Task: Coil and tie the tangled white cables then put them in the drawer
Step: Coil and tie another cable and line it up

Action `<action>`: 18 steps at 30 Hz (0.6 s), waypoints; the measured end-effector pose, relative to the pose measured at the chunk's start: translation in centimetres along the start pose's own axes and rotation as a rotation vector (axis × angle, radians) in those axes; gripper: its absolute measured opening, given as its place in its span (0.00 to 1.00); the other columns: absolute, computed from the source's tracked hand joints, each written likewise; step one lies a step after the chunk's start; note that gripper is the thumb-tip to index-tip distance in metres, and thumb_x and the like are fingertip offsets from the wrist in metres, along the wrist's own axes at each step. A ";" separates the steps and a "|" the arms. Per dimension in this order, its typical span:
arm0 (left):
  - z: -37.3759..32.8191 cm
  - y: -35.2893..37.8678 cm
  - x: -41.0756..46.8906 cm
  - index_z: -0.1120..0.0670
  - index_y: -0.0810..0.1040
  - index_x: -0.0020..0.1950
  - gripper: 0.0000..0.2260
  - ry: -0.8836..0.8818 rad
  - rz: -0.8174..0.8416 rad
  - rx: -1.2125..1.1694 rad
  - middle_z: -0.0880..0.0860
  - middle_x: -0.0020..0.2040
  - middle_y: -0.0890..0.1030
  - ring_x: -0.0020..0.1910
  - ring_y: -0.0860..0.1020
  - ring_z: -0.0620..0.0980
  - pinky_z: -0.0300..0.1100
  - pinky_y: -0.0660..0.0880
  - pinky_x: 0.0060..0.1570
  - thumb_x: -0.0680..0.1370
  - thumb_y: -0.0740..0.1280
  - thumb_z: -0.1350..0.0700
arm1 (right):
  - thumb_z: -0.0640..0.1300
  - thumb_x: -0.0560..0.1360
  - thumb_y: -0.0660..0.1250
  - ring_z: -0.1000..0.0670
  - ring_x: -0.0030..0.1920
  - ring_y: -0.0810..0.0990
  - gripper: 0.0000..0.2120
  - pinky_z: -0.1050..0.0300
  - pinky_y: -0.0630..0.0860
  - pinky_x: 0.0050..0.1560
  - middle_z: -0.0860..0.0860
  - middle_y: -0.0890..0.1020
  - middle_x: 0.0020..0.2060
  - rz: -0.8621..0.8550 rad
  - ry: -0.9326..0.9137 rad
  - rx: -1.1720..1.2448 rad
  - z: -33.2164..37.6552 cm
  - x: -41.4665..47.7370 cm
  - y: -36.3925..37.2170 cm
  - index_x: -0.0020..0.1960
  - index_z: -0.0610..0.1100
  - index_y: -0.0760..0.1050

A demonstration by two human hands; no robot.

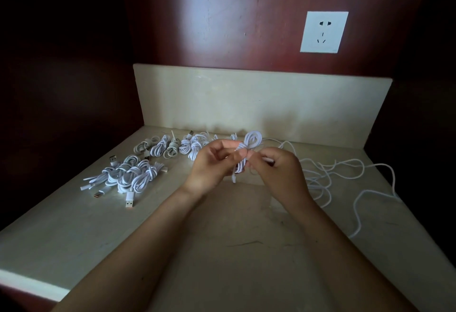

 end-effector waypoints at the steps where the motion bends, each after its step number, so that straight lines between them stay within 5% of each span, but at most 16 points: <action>1: 0.4 0.1 0.0 0.60 0.77 0.57 0.07 -0.034 0.003 -0.014 0.50 0.41 0.85 0.36 0.82 0.44 0.37 0.79 0.39 0.79 0.65 0.64 | 0.56 0.71 0.67 0.51 0.27 0.74 0.18 0.50 0.73 0.33 0.50 0.76 0.25 -0.022 0.008 -0.003 -0.1 0.1 -0.4 0.30 0.43 0.76; 5: 1.2 0.8 -0.2 0.60 0.77 0.59 0.09 -0.094 0.046 0.024 0.55 0.46 0.83 0.41 0.81 0.48 0.41 0.80 0.46 0.81 0.63 0.60 | 0.48 0.71 0.73 0.47 0.25 0.80 0.14 0.55 0.74 0.29 0.46 0.80 0.26 -0.039 0.107 0.108 -0.6 -0.1 -0.9 0.34 0.39 0.78; 9: 1.8 0.7 -0.2 0.65 0.72 0.65 0.15 -0.133 0.032 -0.002 0.61 0.52 0.80 0.49 0.78 0.57 0.57 0.76 0.58 0.81 0.64 0.60 | 0.43 0.70 0.75 0.49 0.27 0.82 0.10 0.61 0.71 0.26 0.44 0.82 0.29 -0.055 0.212 0.194 -1.3 -0.3 -0.7 0.40 0.36 0.79; 18: 2.3 0.8 -0.1 0.54 0.73 0.60 0.10 -0.171 0.043 -0.119 0.60 0.55 0.80 0.55 0.80 0.63 0.53 0.79 0.53 0.80 0.64 0.62 | 0.41 0.70 0.76 0.50 0.36 0.84 0.04 0.61 0.73 0.30 0.43 0.86 0.36 -0.101 0.457 0.561 -3.2 -1.3 0.0 0.42 0.41 0.83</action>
Point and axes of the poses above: each hand's wrist, its own x-axis towards the middle knuckle, its own y-axis out of the palm, z = x × y, the point moved 9 cm from there along x, towards the middle knuckle
